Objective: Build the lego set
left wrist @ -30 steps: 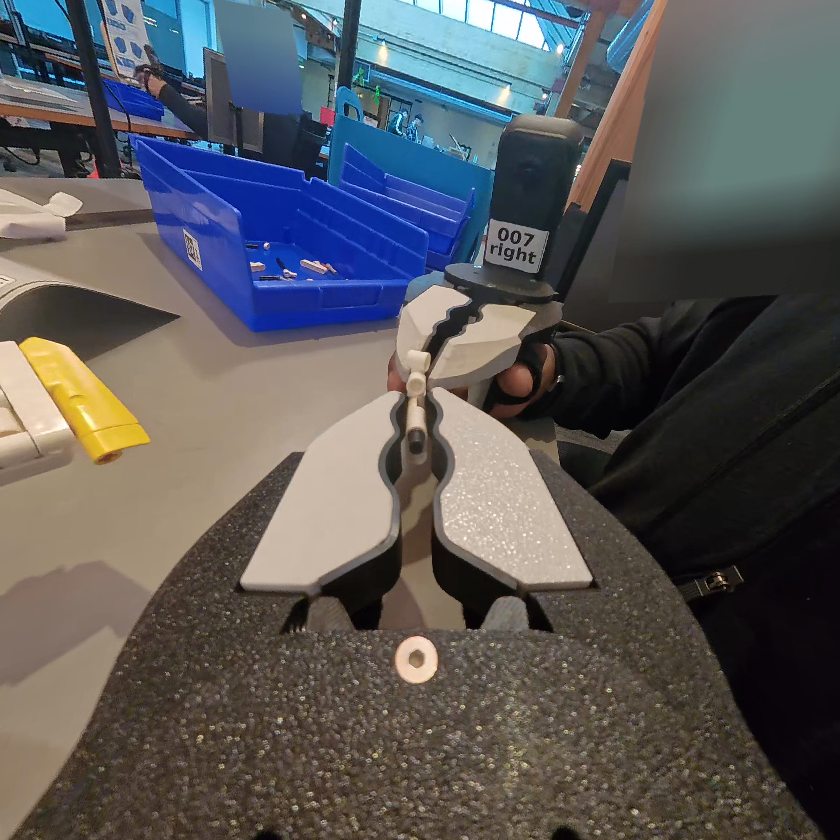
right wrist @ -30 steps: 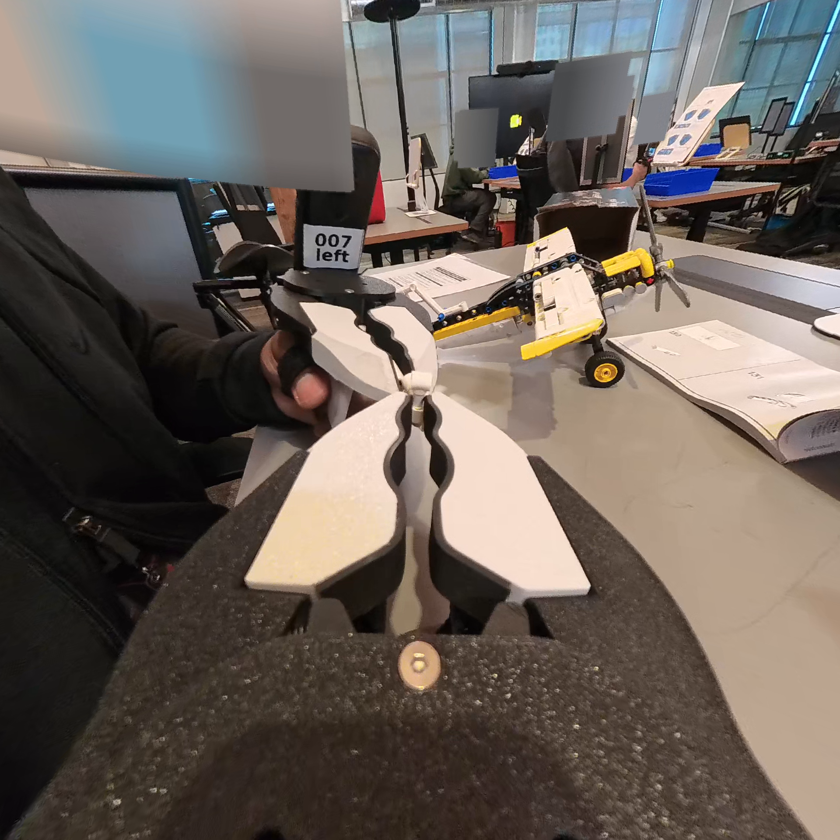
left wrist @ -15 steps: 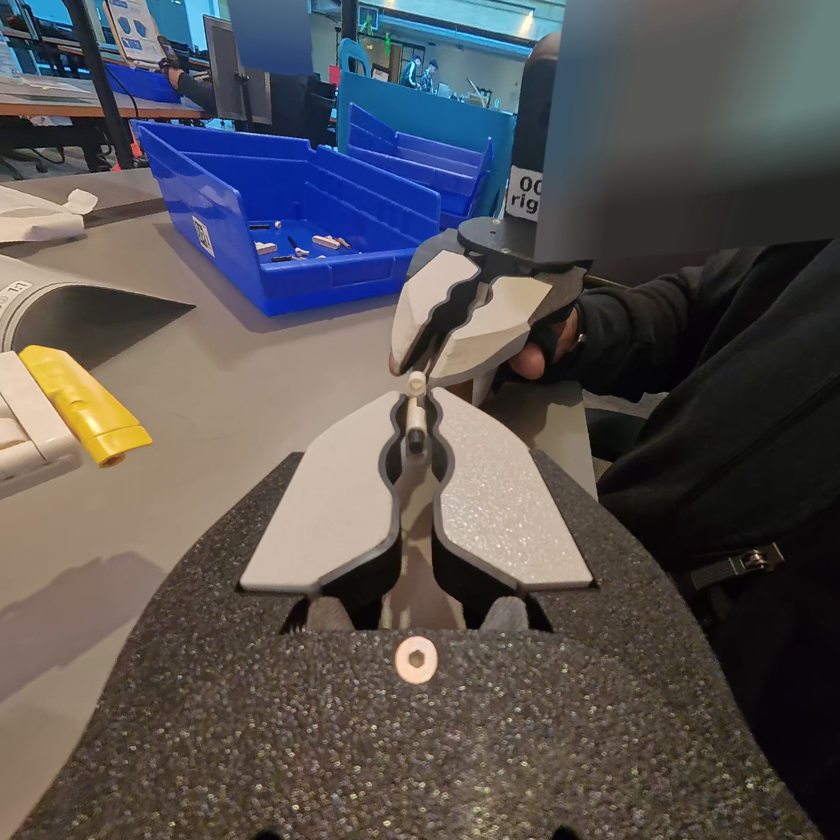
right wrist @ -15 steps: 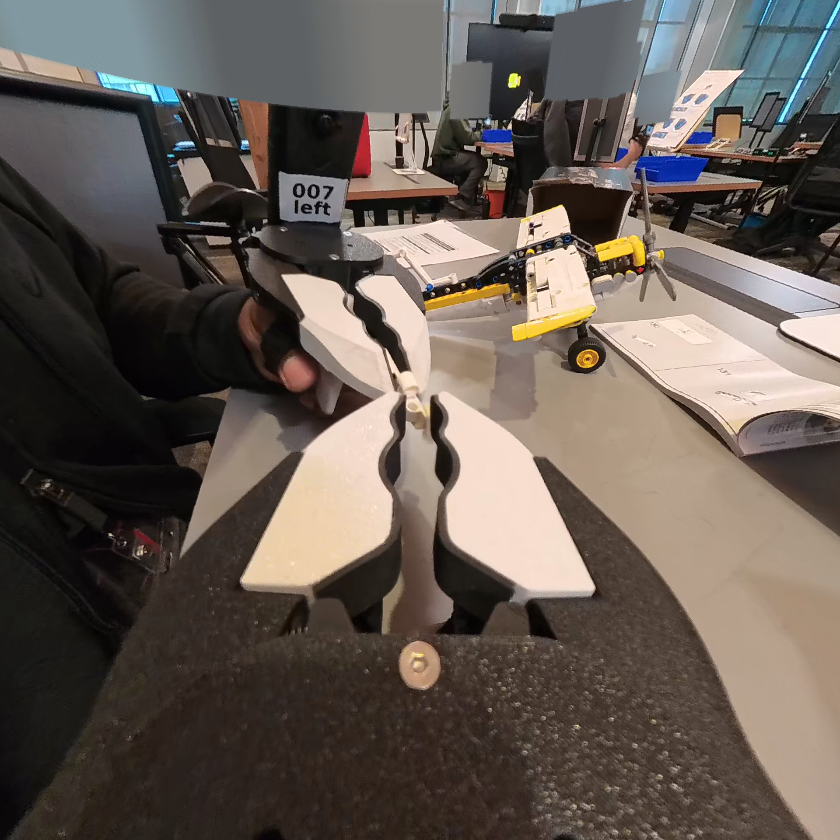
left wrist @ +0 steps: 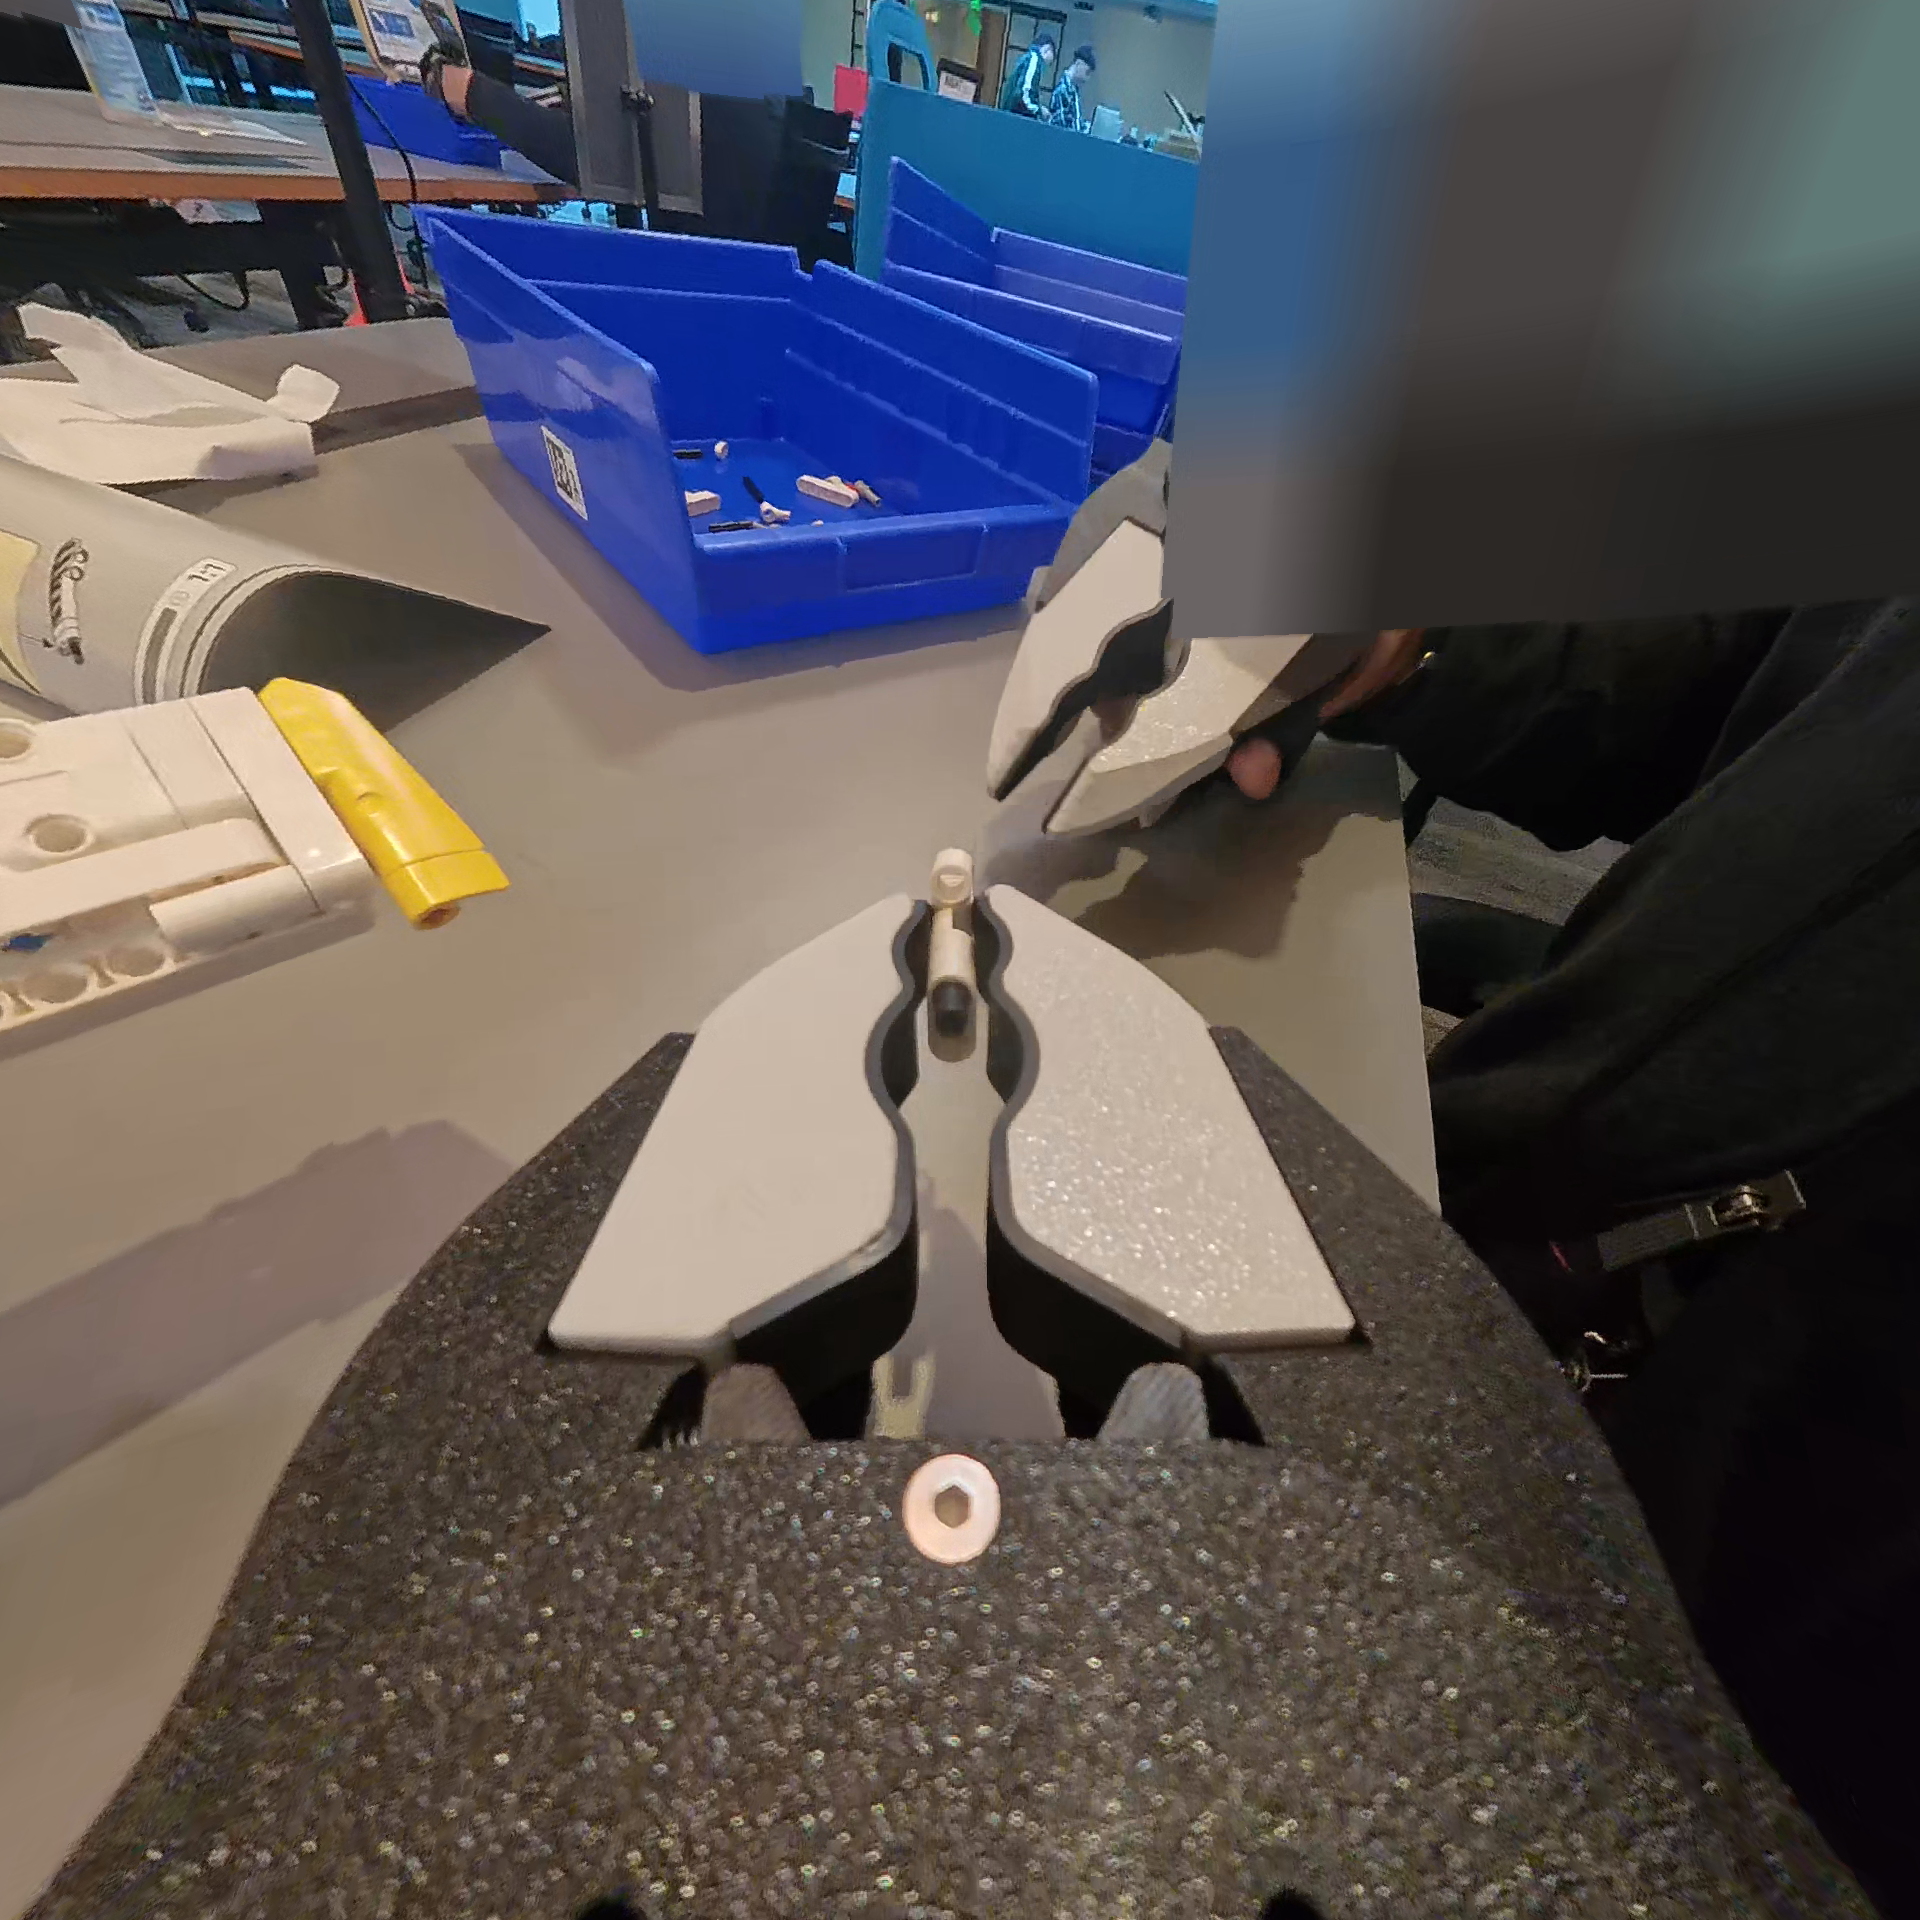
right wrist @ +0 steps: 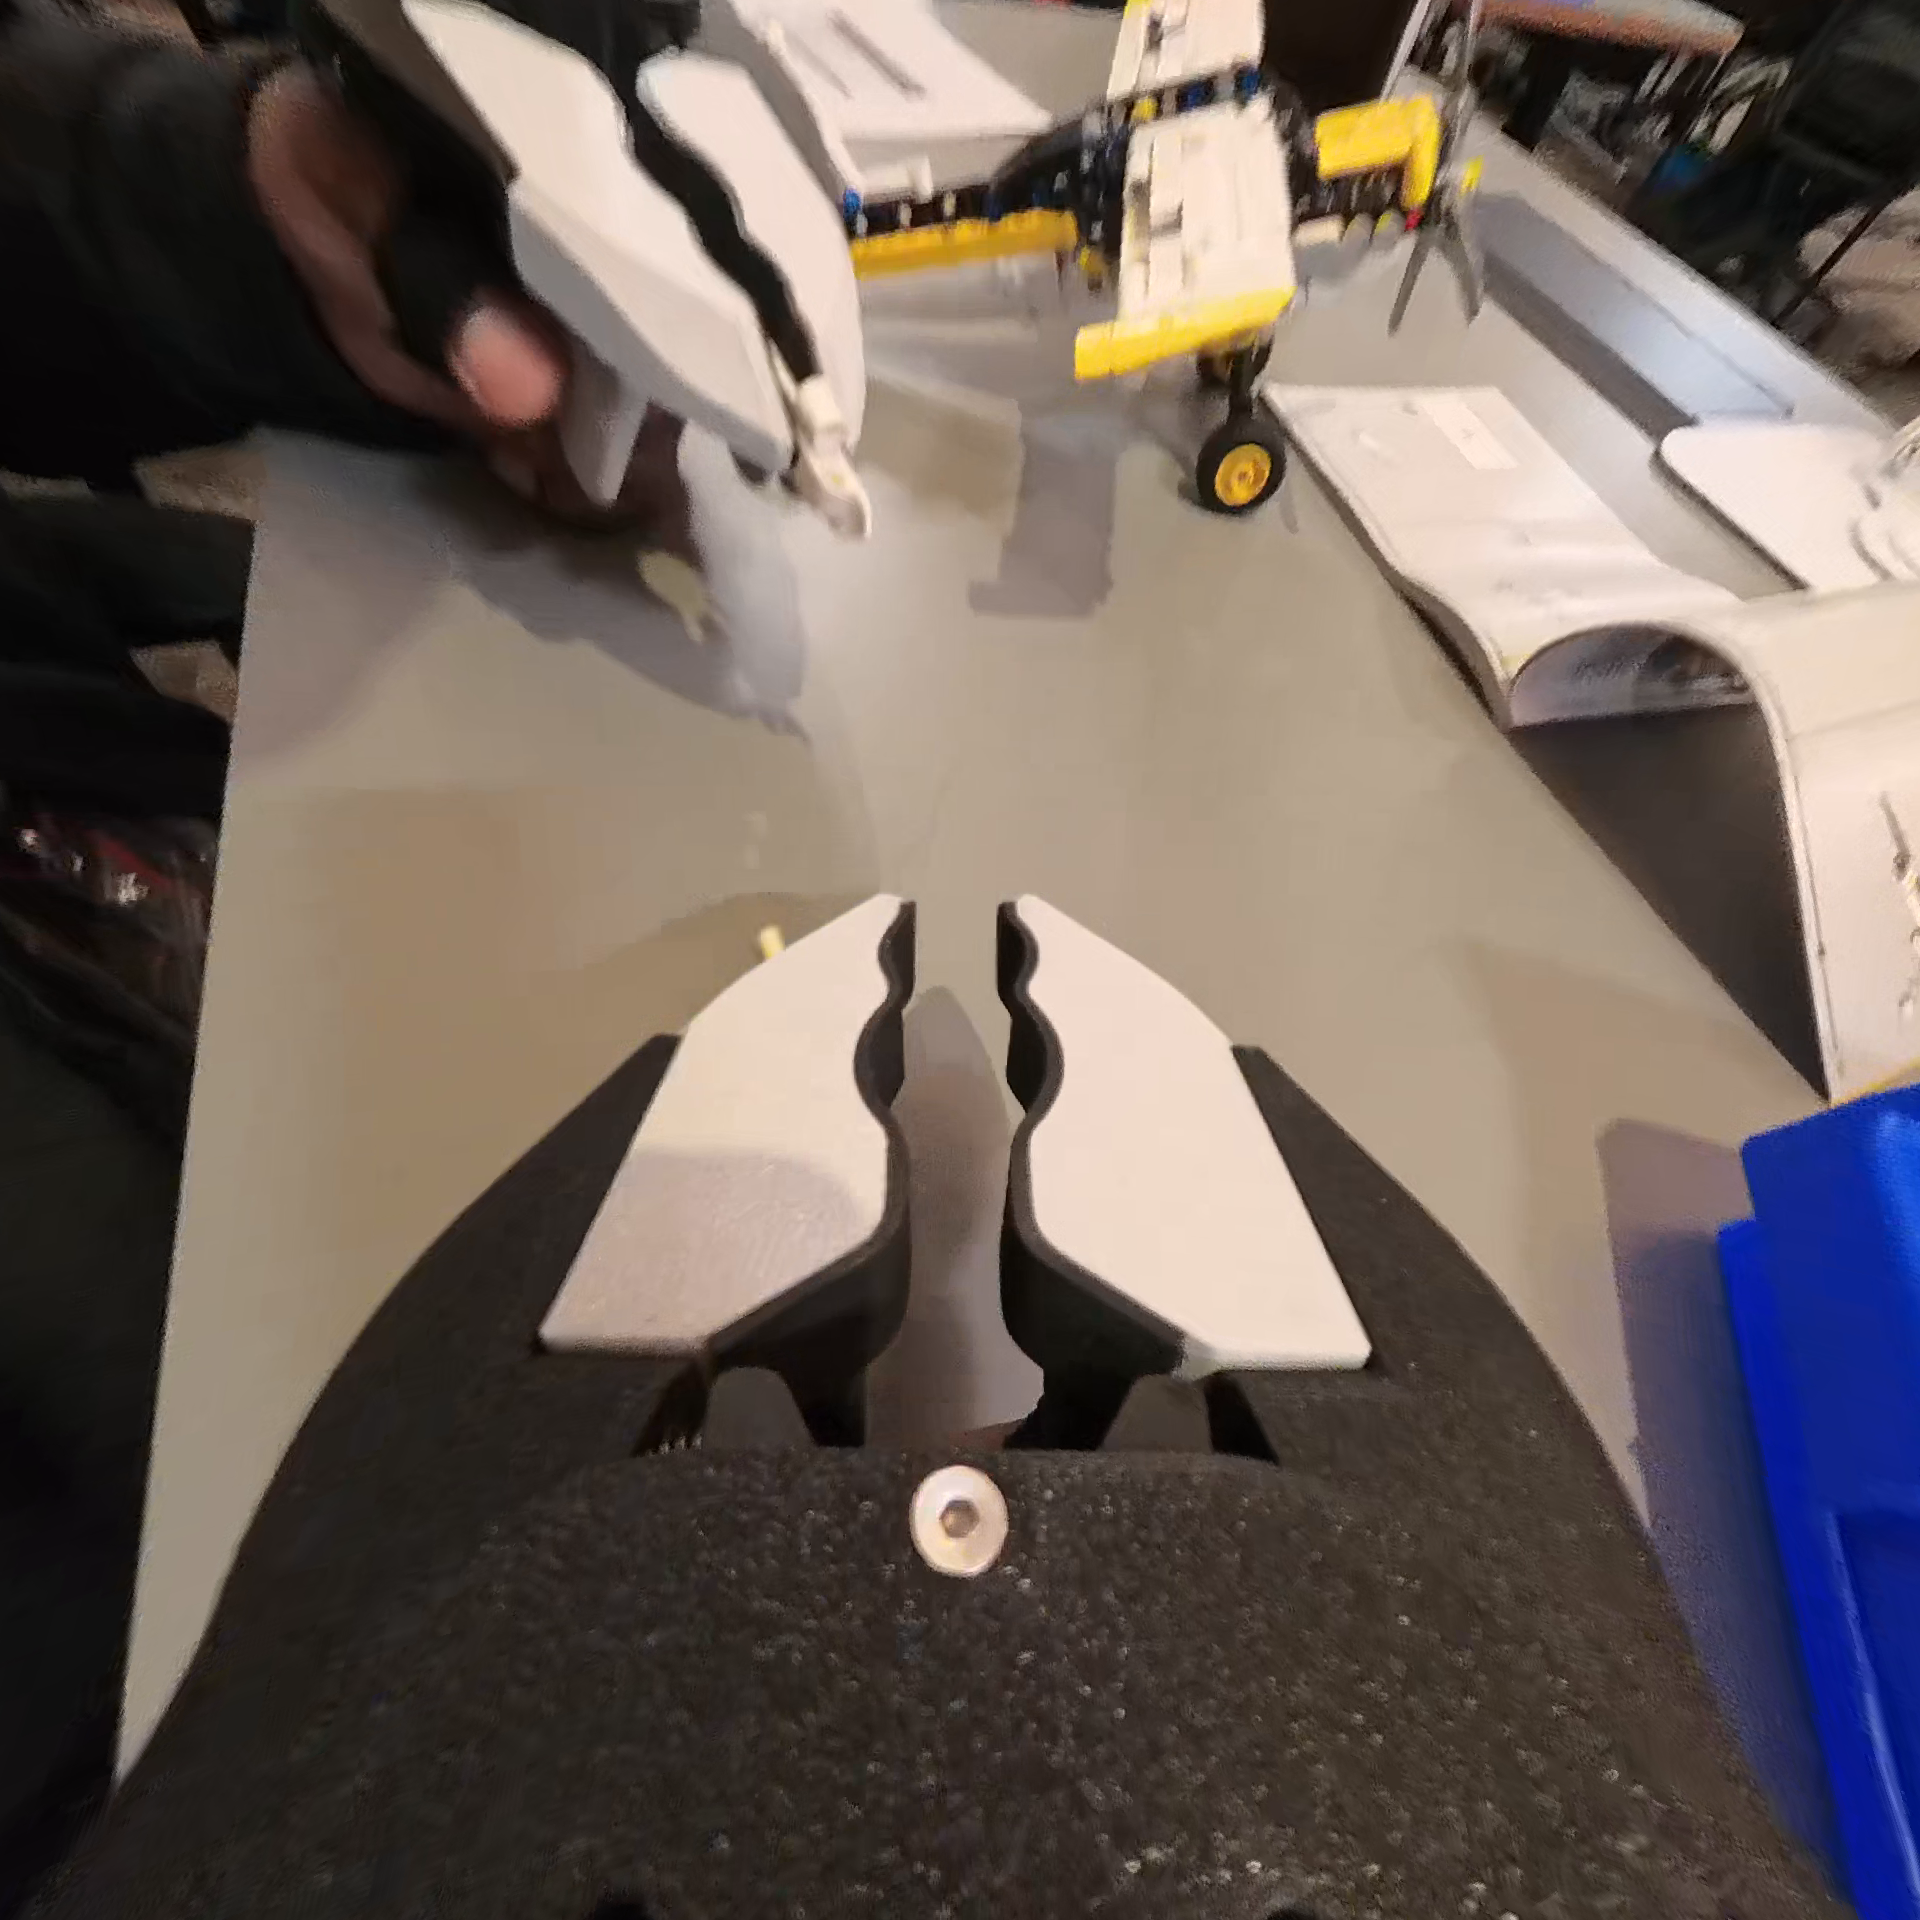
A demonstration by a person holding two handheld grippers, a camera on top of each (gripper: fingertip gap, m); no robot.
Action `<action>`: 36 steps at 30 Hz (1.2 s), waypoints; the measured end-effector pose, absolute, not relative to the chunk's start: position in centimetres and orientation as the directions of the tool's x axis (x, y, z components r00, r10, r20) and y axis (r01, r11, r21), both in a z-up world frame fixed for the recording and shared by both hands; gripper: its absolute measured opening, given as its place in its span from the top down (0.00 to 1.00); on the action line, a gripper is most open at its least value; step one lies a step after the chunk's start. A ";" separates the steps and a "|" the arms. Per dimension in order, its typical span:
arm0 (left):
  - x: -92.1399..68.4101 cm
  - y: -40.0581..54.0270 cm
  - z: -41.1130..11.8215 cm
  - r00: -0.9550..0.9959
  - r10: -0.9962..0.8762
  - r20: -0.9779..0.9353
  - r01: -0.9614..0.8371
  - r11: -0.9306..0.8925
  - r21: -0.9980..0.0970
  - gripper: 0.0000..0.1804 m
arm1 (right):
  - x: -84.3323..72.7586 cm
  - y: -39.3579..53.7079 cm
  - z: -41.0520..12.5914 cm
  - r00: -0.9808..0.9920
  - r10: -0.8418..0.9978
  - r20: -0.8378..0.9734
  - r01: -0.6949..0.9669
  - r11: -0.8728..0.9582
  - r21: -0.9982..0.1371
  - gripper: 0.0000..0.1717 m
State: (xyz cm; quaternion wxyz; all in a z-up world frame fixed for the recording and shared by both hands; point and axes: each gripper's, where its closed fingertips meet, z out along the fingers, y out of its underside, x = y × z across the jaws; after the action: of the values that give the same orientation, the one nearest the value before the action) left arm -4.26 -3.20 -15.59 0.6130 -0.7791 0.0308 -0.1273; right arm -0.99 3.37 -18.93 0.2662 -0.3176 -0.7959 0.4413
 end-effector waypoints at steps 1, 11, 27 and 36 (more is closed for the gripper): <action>-4.2 -3.1 -15.7 0.966 -0.205 0.160 0.105 -0.256 -0.961 0.96 | -0.5 3.5 -19.4 -0.663 0.736 0.137 0.295 0.425 -0.856 0.92; -2.3 -2.8 -17.2 0.955 -0.282 0.096 -0.008 -0.344 -0.939 0.96 | 1.5 1.0 -22.4 -0.762 0.625 0.171 0.334 0.605 -0.722 0.87; -1.8 -2.0 -18.7 0.906 -0.302 -0.297 -0.393 -0.333 -0.857 0.96 | -0.2 -0.5 -20.6 -0.680 0.727 -0.096 0.502 0.366 -0.784 0.95; -1.5 -1.7 -18.4 0.747 -0.234 -0.622 -0.665 -0.238 -0.708 0.96 | -0.7 -1.8 -19.1 -0.604 0.762 -0.236 0.524 0.155 -0.838 0.96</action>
State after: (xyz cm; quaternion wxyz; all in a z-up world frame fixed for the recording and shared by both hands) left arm -1.53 -1.71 -18.44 0.5424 -0.7611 0.2950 0.1987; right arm -0.75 -1.78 -19.07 0.1217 -0.4282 -0.7502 0.4888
